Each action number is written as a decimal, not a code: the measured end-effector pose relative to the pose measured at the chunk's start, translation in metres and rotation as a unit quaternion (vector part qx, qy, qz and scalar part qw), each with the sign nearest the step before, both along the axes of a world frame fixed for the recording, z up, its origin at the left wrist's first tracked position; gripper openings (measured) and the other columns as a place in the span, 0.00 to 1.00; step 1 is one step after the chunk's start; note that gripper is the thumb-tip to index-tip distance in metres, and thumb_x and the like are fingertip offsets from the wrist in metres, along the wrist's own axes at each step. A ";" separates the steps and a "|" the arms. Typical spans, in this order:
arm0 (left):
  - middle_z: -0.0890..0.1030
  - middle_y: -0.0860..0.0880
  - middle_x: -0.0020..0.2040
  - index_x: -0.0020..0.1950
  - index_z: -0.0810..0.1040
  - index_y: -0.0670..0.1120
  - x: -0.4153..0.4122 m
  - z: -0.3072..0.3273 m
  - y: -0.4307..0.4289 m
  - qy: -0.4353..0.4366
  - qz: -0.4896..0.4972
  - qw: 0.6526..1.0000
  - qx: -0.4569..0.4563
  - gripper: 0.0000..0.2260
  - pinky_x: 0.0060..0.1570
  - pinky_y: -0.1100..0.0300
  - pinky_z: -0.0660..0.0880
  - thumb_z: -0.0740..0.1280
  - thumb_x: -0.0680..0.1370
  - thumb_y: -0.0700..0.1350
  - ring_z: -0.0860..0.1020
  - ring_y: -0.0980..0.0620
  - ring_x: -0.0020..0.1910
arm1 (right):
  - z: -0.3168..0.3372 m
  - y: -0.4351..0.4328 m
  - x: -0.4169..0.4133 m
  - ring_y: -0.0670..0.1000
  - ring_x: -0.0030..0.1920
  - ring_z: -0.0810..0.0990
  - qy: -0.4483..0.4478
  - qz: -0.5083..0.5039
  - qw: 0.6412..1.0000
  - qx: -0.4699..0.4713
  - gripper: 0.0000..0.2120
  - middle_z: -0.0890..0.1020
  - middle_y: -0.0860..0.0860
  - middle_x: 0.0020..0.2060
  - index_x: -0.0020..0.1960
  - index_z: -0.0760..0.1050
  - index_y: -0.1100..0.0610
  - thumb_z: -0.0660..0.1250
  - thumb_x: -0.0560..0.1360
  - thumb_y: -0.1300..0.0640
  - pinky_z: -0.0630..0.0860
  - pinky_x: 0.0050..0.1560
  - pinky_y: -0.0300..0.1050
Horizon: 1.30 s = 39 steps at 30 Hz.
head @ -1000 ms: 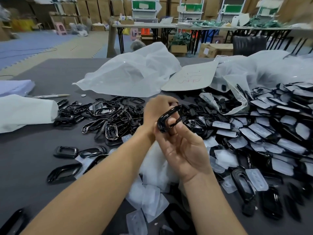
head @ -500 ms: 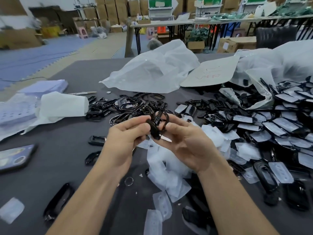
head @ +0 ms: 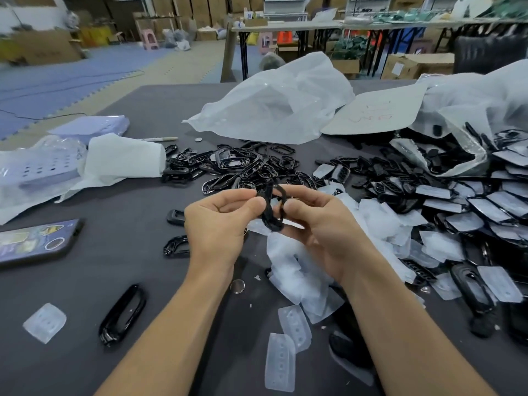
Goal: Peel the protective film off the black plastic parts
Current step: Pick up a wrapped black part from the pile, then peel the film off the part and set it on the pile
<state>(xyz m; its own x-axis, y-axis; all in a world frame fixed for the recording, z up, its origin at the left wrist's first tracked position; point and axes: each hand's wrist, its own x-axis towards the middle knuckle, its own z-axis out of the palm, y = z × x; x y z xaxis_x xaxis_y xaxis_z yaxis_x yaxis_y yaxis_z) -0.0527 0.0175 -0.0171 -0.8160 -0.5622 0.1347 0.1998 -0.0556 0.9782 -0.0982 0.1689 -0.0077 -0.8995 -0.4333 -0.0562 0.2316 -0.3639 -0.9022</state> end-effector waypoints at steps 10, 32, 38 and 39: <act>0.89 0.49 0.41 0.46 0.89 0.56 0.000 -0.004 0.003 0.010 -0.052 0.998 -0.042 0.09 0.42 0.65 0.80 0.79 0.70 0.43 0.87 0.54 0.41 | -0.002 -0.007 0.008 0.52 0.41 0.84 0.132 -0.061 0.983 0.109 0.17 0.85 0.63 0.41 0.51 0.86 0.59 0.70 0.71 0.76 0.84 0.49 0.45; 0.88 0.44 0.42 0.48 0.86 0.43 0.000 0.004 0.001 -0.022 -0.087 0.991 0.095 0.09 0.41 0.63 0.82 0.75 0.74 0.31 0.85 0.52 0.38 | 0.004 -0.009 0.007 0.54 0.38 0.87 0.048 -0.121 0.986 0.104 0.08 0.87 0.55 0.37 0.48 0.85 0.61 0.76 0.72 0.70 0.85 0.42 0.45; 0.88 0.45 0.39 0.49 0.86 0.41 0.000 0.004 0.004 -0.017 -0.081 0.989 0.122 0.08 0.38 0.65 0.80 0.74 0.74 0.30 0.85 0.53 0.36 | 0.004 -0.009 0.009 0.55 0.39 0.88 0.130 -0.163 0.967 0.145 0.10 0.87 0.54 0.36 0.43 0.86 0.54 0.77 0.71 0.69 0.85 0.45 0.50; 0.88 0.44 0.40 0.49 0.86 0.41 0.000 0.004 0.003 -0.018 -0.085 0.989 0.119 0.08 0.38 0.65 0.80 0.74 0.74 0.30 0.85 0.53 0.36 | 0.005 -0.009 0.009 0.54 0.38 0.87 0.128 -0.154 0.969 0.144 0.10 0.87 0.54 0.36 0.43 0.86 0.54 0.76 0.71 0.69 0.85 0.44 0.48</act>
